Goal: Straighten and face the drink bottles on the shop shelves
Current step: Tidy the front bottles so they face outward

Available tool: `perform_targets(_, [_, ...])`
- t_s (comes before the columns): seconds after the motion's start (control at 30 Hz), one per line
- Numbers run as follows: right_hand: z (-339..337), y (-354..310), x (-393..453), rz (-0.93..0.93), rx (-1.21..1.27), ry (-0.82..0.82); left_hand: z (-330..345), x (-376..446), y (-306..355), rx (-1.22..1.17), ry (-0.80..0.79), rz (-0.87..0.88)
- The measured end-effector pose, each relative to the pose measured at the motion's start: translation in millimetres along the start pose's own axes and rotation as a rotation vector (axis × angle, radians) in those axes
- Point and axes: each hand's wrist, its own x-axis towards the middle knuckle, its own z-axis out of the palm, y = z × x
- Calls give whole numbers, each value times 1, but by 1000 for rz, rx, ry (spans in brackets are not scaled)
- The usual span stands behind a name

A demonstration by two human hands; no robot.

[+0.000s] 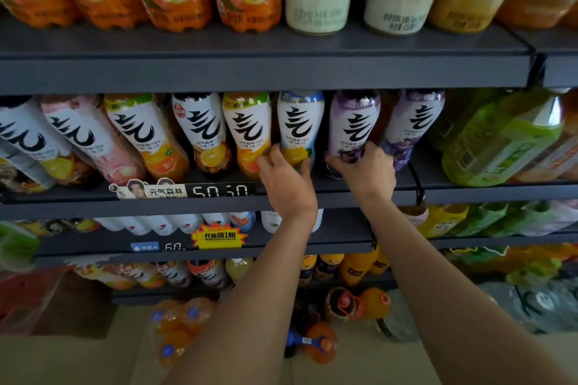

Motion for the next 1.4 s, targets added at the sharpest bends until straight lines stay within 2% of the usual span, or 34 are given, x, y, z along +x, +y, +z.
perform_targets(0.13, [-1,-3,-2,-14,-13,-42,0,1,0,-3,2,22])
perform_targets(0.23, [-9,9,-1,-75,75,-65,2,-8,-5,-65,77,31])
perform_targets(0.4, [-47,55,-1,6,170,171,21,-37,-3,-36,-29,178])
perform_targets(0.57, [-46,58,27,-25,154,111,35,-34,27,53,-92,158])
perform_targets(0.73, [-45,45,39,38,95,92,39,-29,42,158,-141,85])
perform_targets(1.1, [-53,51,39,-47,11,-16,39,-28,39,132,-162,69])
perform_targets(1.4, [-51,47,25,-34,-21,-26,37,-27,38,140,-171,94])
